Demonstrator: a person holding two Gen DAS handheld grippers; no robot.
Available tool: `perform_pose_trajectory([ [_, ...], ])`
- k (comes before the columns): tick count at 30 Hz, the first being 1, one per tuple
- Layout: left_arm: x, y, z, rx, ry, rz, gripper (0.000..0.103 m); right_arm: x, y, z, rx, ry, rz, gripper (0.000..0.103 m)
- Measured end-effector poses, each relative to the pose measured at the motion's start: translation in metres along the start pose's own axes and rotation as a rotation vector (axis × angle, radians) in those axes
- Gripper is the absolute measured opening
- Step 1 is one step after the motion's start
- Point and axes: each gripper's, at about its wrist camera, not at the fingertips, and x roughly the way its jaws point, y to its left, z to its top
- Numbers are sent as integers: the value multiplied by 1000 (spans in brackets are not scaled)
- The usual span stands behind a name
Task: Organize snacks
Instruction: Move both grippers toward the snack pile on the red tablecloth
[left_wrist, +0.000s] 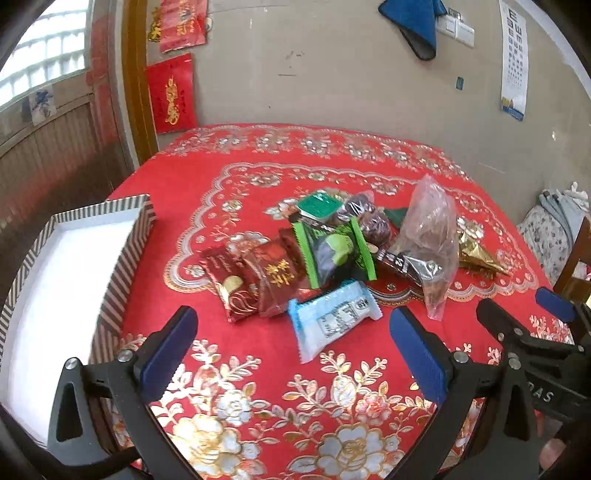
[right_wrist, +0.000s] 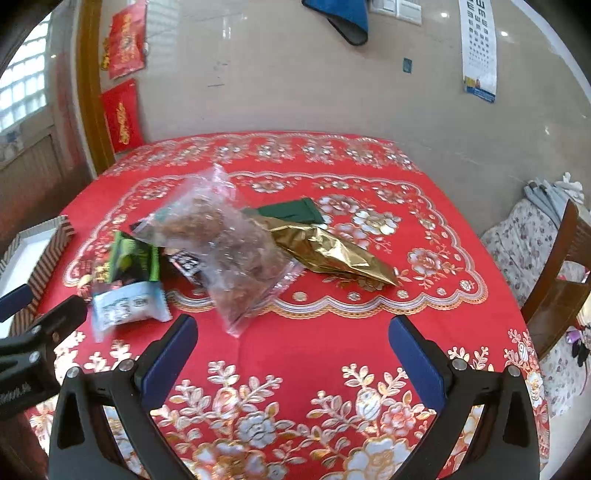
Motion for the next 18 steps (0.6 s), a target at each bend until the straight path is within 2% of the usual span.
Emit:
perform_pose_trajectory([
  [8,-10,18,4,-50,-42,-53,103,-8,4,-1,2,-10,67,103],
  [14,-17,15,3,-3,-80,1,103,-10,6,-1,3,-15,79,103],
  [18,-17,14,3,-7,-70,-19,103,-13,7,1,2,-24,86,103],
])
